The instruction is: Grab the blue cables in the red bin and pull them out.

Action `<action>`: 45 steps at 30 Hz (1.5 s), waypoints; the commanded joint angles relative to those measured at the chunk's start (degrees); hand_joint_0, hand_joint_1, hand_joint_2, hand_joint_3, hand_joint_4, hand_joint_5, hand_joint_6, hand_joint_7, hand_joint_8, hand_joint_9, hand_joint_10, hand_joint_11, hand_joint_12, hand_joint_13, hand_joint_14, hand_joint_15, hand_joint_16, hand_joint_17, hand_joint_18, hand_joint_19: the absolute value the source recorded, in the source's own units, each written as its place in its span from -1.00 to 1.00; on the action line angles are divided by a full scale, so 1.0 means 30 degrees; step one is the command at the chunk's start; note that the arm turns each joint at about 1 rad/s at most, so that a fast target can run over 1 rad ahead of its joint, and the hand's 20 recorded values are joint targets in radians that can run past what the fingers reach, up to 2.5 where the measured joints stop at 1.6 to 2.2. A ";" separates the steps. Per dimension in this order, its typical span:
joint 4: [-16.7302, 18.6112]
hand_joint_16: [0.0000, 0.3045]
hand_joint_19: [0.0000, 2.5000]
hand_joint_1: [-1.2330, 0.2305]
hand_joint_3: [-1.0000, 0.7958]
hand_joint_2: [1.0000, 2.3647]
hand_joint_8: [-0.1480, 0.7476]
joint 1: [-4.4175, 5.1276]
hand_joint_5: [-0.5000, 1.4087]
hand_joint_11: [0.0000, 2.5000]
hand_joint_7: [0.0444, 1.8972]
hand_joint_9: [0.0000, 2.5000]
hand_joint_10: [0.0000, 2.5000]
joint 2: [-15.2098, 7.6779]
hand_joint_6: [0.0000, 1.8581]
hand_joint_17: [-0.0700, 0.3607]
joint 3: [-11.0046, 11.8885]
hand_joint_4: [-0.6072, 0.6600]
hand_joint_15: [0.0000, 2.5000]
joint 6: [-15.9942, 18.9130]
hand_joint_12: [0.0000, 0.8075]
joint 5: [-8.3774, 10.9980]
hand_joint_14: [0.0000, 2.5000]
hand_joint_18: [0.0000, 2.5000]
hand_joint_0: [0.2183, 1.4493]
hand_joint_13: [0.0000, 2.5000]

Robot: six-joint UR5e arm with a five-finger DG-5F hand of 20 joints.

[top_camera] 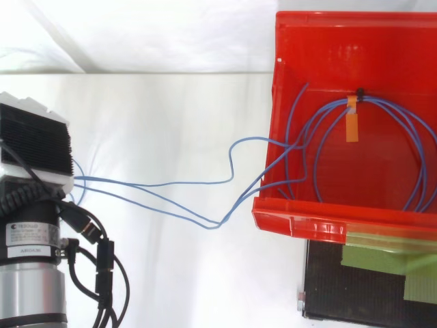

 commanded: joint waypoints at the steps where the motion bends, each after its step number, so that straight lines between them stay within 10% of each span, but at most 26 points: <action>1: -0.0011 -0.67 -0.08 -0.40 -1.00 -1.00 -0.05 -0.0005 0.56 -0.18 -0.27 0.12 -0.97 0.0021 -0.99 -0.15 -0.0007 0.49 0.21 0.0891 -0.06 -0.0012 -0.89 -0.18 -0.27 0.28; 14: 0.0018 -0.68 -0.07 -0.42 -1.00 -1.00 -0.06 0.0053 0.57 -0.18 -0.26 0.12 -0.97 0.0021 -0.99 -0.16 -0.0007 0.50 0.22 0.8567 -0.07 0.0955 -0.90 -0.18 -0.25 0.28; 30: 0.0136 -0.68 -0.07 -0.43 -1.00 -1.00 -0.06 0.0112 0.59 -0.17 -0.23 0.14 -0.97 -0.0009 -0.99 -0.17 -0.0007 0.49 0.21 0.8655 -0.10 0.0867 -0.88 -0.17 -0.24 0.30; 38: 0.0106 -0.69 -0.06 -0.43 -1.00 -1.00 -0.06 0.0083 0.56 -0.18 -0.25 0.11 -0.97 0.0021 -0.99 -0.18 -0.0007 0.49 -0.42 0.8040 -0.16 0.0486 0.38 -0.10 -0.23 0.25; 45: 0.0106 -0.69 -0.06 -0.44 -1.00 -1.00 -0.06 0.0112 0.54 -0.18 -0.27 0.12 -0.97 0.0021 -0.99 -0.19 -0.0007 0.48 -0.44 0.8040 -0.15 0.0486 0.46 -0.09 -0.23 0.24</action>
